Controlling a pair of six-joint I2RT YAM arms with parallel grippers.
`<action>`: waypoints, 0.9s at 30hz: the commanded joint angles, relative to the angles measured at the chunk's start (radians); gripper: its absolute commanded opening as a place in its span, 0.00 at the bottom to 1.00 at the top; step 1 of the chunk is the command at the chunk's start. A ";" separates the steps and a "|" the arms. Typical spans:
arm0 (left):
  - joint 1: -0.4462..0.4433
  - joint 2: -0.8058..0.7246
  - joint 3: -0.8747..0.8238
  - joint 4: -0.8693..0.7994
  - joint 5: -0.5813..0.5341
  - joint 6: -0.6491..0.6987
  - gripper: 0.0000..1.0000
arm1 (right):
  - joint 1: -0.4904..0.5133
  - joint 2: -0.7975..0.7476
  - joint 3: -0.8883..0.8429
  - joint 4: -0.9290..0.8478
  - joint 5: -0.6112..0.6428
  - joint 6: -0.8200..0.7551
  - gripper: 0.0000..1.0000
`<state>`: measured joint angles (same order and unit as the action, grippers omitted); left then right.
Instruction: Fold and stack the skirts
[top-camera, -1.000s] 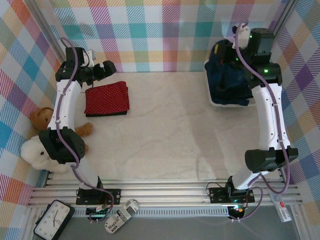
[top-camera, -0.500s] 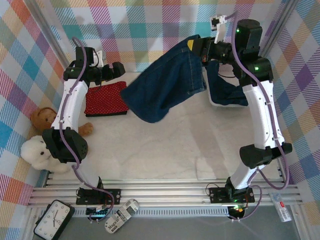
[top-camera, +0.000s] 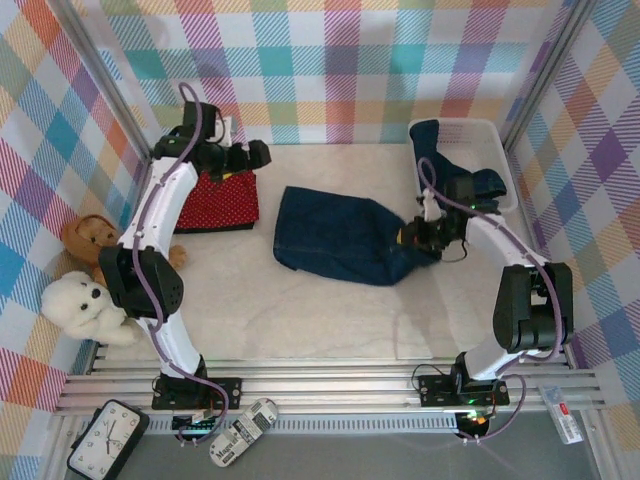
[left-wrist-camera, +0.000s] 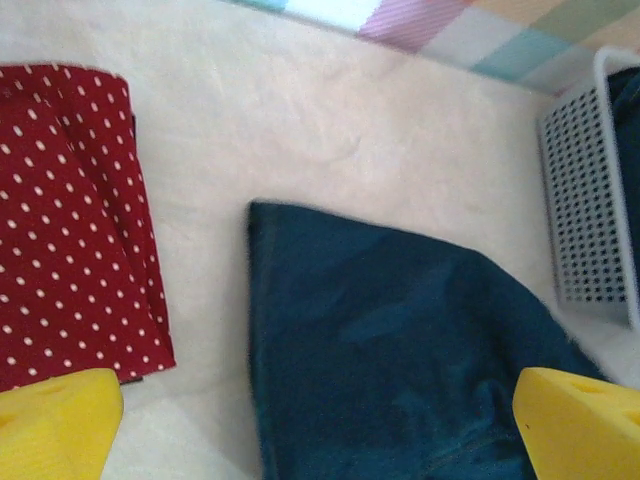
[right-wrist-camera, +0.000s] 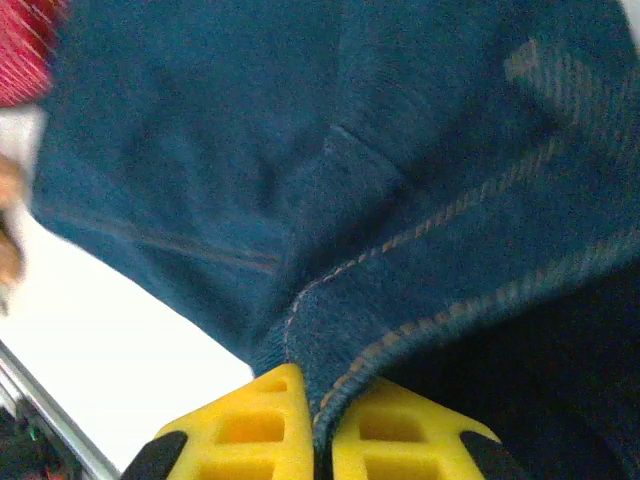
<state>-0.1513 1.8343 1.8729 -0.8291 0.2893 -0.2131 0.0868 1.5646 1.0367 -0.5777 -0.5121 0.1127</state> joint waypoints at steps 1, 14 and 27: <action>-0.091 0.037 -0.050 -0.062 -0.089 -0.003 1.00 | 0.014 -0.021 -0.031 -0.007 0.097 -0.018 0.28; -0.323 0.304 -0.170 -0.076 -0.122 -0.154 0.83 | 0.015 -0.142 -0.208 0.155 0.346 0.249 0.27; -0.306 -0.034 -0.596 0.025 -0.075 -0.267 0.84 | -0.011 -0.298 -0.272 0.029 0.295 0.383 0.59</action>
<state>-0.4774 1.8534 1.2335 -0.7883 0.1993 -0.4805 0.0937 1.2995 0.7116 -0.5484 -0.2092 0.4450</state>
